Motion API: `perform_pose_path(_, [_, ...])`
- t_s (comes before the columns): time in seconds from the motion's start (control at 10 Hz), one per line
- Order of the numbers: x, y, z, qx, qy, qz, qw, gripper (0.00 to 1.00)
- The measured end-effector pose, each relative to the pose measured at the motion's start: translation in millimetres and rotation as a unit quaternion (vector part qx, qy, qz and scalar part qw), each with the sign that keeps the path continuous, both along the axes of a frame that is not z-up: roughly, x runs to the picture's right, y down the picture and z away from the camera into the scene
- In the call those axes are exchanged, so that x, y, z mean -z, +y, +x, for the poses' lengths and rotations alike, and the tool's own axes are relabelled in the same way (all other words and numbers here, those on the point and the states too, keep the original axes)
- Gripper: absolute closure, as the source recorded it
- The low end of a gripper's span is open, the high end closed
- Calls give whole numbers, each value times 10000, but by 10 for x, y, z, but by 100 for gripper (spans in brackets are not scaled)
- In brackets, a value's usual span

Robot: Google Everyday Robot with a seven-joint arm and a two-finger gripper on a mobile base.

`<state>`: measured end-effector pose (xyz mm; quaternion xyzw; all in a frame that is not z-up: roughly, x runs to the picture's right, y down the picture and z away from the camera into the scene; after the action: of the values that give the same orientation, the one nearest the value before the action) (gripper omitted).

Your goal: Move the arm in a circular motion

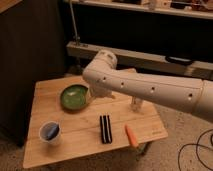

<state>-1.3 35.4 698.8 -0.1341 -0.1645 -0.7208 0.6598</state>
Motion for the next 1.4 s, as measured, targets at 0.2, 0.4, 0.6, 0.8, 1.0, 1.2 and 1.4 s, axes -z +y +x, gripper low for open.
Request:
perform_pose_path(0.2, [33,112,455,-261,294,-106,9992,24])
perform_pose_path(0.4, [130,318,964,-570,570,-207,9965,24])
perform_pose_path(0.6, [210,574,1392,-768,766,-388,9933,24])
perform_pose_path(0.8, [264,1046,1801,-871,856,-798,9893,24])
perform_pose_path(1.0, [351,1419,1958,-750,748,-900,9903,24])
perform_pose_path(1.2, [486,1545,1912,-562,576,-900,9927,24])
perform_pose_path(1.4, [595,1610,1634,-314,317,-892,9950,24])
